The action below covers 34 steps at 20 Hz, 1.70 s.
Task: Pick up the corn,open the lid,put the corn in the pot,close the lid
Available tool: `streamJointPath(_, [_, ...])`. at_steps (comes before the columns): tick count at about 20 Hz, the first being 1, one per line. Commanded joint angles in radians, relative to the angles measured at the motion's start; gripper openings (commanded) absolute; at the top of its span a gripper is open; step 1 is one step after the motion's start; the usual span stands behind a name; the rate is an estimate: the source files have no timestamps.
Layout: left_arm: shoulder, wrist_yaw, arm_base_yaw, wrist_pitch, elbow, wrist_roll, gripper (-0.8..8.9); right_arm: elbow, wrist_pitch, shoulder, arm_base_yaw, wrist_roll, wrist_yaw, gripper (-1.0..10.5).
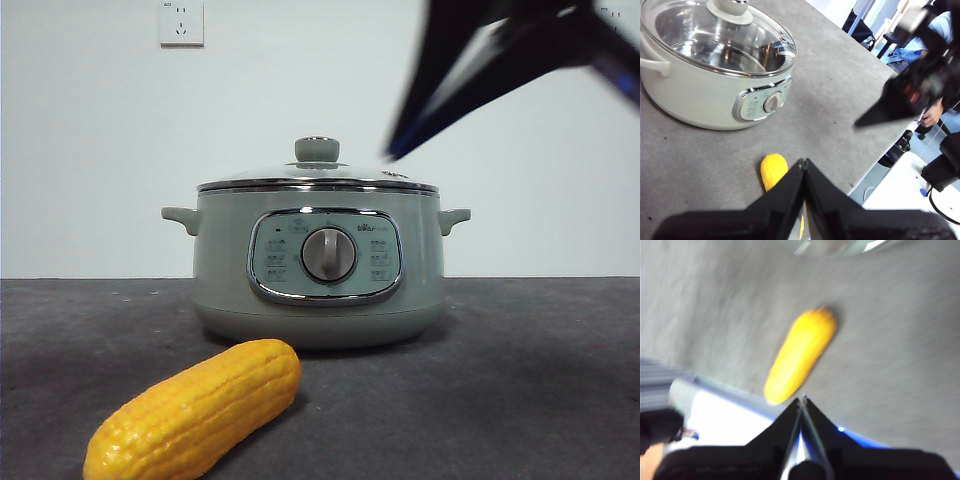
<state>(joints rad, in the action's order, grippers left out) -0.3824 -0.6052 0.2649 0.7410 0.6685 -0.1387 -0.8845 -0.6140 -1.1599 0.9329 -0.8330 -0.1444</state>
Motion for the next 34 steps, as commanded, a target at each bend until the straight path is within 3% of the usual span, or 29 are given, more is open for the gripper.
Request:
streamJointPath(1, [0.0, 0.003, 0.01, 0.0, 0.001, 0.016, -0.06, -0.009, 0.047, -0.085, 0.067, -0.111, 0.015, 1.0])
streamJointPath(5, [0.0, 0.003, 0.019, 0.0, 0.001, 0.016, -0.07, -0.077, 0.035, -0.234, 0.13, -0.134, 0.027, 3.1])
streamJointPath(8, [0.0, 0.003, 0.019, 0.0, 0.001, 0.017, -0.06, -0.173, -0.016, -0.321, 0.148, -0.12, 0.079, 3.9])
streamJointPath(12, [0.0, 0.003, 0.023, 0.0, 0.001, 0.017, -0.06, -0.318, -0.133, -0.428, 0.148, -0.061, 0.128, 3.9])
streamJointPath(18, [-0.005, 0.003, 0.023, -0.001, 0.001, 0.016, -0.07, -0.444, -0.237, -0.55, 0.148, -0.032, 0.165, 3.9])
streamJointPath(25, [-0.011, 0.003, 0.024, -0.001, 0.001, 0.016, -0.07, -0.486, -0.216, -0.667, 0.149, -0.029, 0.183, 6.1])
streamJointPath(34, [-0.012, 0.014, 0.045, -0.001, 0.001, 0.017, -0.06, -0.486, -0.183, -0.76, 0.149, -0.027, 0.198, 6.0])
